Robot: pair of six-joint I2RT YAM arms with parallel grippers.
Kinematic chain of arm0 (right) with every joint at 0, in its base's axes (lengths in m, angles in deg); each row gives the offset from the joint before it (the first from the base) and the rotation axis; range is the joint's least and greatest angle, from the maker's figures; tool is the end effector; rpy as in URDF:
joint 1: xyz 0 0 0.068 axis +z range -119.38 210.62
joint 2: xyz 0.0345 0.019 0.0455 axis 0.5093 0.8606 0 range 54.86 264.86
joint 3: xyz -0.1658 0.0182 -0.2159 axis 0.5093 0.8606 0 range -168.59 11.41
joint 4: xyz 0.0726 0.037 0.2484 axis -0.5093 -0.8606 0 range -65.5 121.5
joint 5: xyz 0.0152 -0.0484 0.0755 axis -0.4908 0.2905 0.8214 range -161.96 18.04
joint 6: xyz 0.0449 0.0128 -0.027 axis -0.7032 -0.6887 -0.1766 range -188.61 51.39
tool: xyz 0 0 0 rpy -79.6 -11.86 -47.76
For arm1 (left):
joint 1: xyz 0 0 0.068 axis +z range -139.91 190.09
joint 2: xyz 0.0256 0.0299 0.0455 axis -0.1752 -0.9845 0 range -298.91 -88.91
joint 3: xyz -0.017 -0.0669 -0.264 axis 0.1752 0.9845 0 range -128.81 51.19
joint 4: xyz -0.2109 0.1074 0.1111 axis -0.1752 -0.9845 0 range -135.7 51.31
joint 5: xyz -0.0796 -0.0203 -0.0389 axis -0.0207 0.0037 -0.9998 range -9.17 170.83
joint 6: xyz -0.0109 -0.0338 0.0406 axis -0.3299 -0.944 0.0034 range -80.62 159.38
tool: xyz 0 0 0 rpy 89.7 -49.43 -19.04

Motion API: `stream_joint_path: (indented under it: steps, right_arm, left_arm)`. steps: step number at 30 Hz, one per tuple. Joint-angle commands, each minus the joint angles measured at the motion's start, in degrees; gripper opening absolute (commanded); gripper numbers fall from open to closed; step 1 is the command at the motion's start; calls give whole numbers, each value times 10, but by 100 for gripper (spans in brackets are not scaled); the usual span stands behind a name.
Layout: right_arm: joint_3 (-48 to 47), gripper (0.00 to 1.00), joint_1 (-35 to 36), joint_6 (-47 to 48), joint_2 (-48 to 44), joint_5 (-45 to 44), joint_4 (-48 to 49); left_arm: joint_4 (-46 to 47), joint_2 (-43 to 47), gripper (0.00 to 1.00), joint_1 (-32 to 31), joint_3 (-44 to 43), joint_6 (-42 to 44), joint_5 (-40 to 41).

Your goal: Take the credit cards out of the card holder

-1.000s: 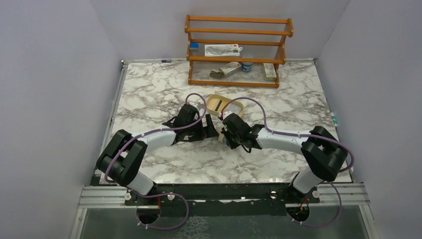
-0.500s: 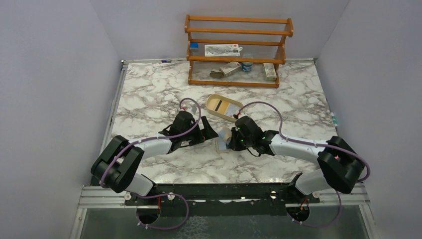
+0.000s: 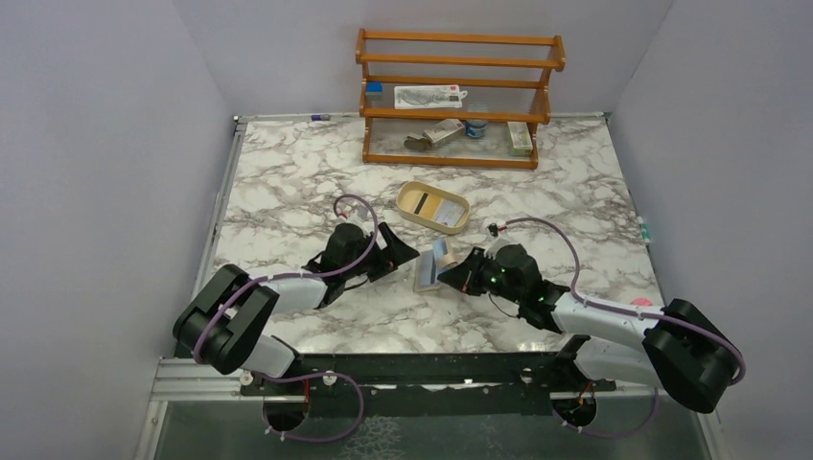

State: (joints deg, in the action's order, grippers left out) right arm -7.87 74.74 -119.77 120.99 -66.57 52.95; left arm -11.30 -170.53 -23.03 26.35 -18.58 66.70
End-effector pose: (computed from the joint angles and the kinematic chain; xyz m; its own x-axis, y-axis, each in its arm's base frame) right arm 0.1580 0.1580 0.1703 -0.7804 0.3232 -0.5353 -0.2332 0.6438 0.7288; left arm 0.2134 -0.1497 0.1494 -0.8181 -0.4478 -0.3607 0.0272 0.5966 -0.8021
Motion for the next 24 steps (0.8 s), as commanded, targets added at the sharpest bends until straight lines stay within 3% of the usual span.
stream_joint_path:
  steps: [1, 6, 11, 18, 22, 24]
  right_arm:
    - [21, 1, -4, -39, -24, 45, 165]
    - [50, 1, -10, -43, -61, 57, 248]
    - [59, 0, -17, -63, -61, 77, 304]
    - [61, 1, -17, -71, -44, 87, 329]
    - [62, 1, -18, -74, -37, 93, 338]
    - [65, 0, -18, -75, -38, 93, 339]
  left_arm:
    - [125, -6, 88, -2, 27, -64, -25]
    - [145, -8, 88, -2, 41, -88, -30]
    - [233, -17, 89, -3, 74, -136, -38]
    - [476, -60, 89, -2, 114, -217, -52]
    - [706, -165, 88, -2, 130, -309, -63]
    - [754, -217, 81, -3, 116, -341, -84]
